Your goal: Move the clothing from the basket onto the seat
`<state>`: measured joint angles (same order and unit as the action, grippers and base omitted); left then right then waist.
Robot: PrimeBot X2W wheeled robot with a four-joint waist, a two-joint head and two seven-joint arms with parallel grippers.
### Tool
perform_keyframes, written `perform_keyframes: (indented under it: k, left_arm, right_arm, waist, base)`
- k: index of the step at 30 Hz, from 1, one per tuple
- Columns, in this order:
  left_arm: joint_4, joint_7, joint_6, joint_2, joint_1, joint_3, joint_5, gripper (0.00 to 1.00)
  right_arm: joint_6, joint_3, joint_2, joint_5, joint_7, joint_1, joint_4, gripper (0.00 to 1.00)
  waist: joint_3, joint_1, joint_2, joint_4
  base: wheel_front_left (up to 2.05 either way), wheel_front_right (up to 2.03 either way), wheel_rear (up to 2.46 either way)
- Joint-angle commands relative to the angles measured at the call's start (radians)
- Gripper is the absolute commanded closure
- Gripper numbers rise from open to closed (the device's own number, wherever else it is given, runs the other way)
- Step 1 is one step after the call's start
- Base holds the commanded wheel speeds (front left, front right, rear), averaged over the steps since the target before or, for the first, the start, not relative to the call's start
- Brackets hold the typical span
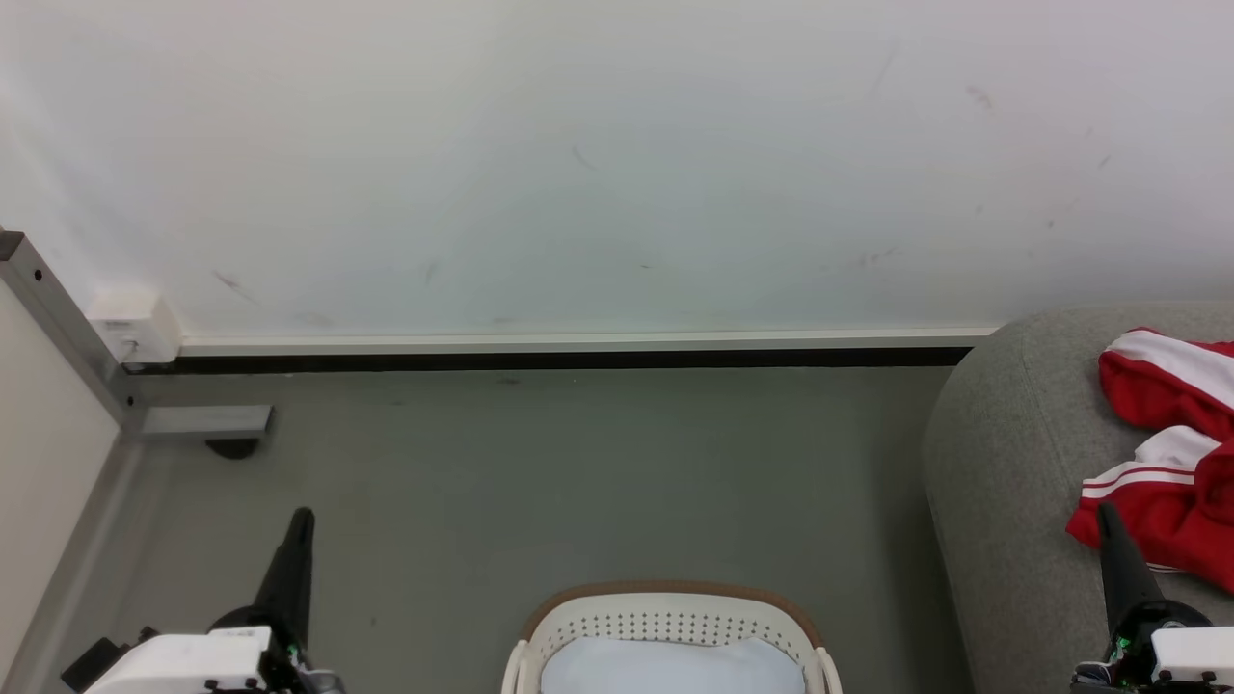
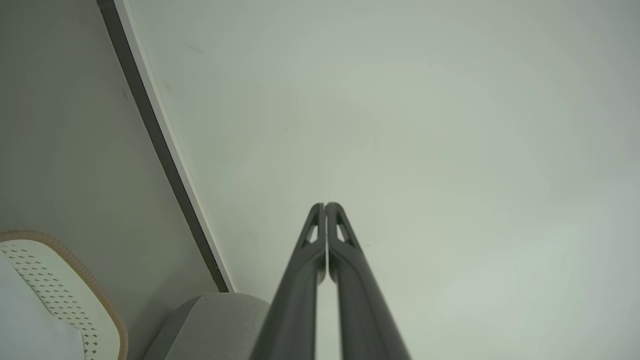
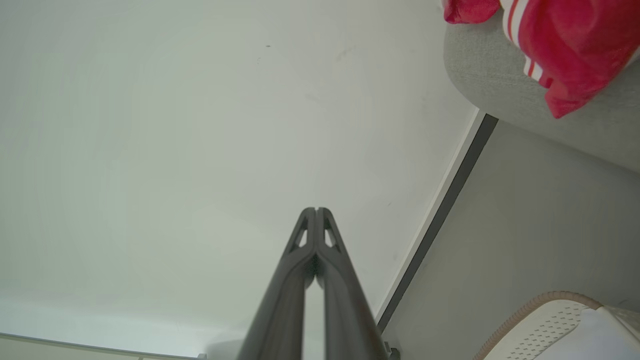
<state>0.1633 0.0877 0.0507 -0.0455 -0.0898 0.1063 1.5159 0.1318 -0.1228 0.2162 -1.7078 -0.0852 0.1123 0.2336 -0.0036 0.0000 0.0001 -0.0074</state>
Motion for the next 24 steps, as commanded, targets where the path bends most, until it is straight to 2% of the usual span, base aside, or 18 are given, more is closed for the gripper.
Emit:
perform_keyframes:
  k: [1, 15, 24]
  left_arm:
    - [-0.006, 0.007, -0.003, -0.008, -0.012, 0.005, 0.02, 1.0]
    - [-0.014, 0.029, -0.007, -0.008, -0.017, 0.012, 0.106, 1.0]
    - [-0.014, 0.029, -0.007, -0.008, -0.017, 0.012, 0.102, 1.0]
  right_arm:
    - [-0.002, -0.002, 0.01, -0.029, -0.001, 0.012, -0.005, 1.0]
    - [-0.002, -0.023, 0.039, -0.144, -0.01, 0.015, -0.018, 1.0]
    - [-0.002, -0.042, 0.055, -0.153, -0.026, 0.015, -0.023, 1.0]
  waist:
    - [0.0, 0.0, -0.0001, 0.001]
    - [0.002, 0.0, -0.0001, 0.007]
    - [0.002, 0.0, -0.0001, 0.007]
  base:
    - [0.0, 0.0, 0.0]
    - [0.0, 0.0, 0.0]
    - [0.0, 0.0, 0.0]
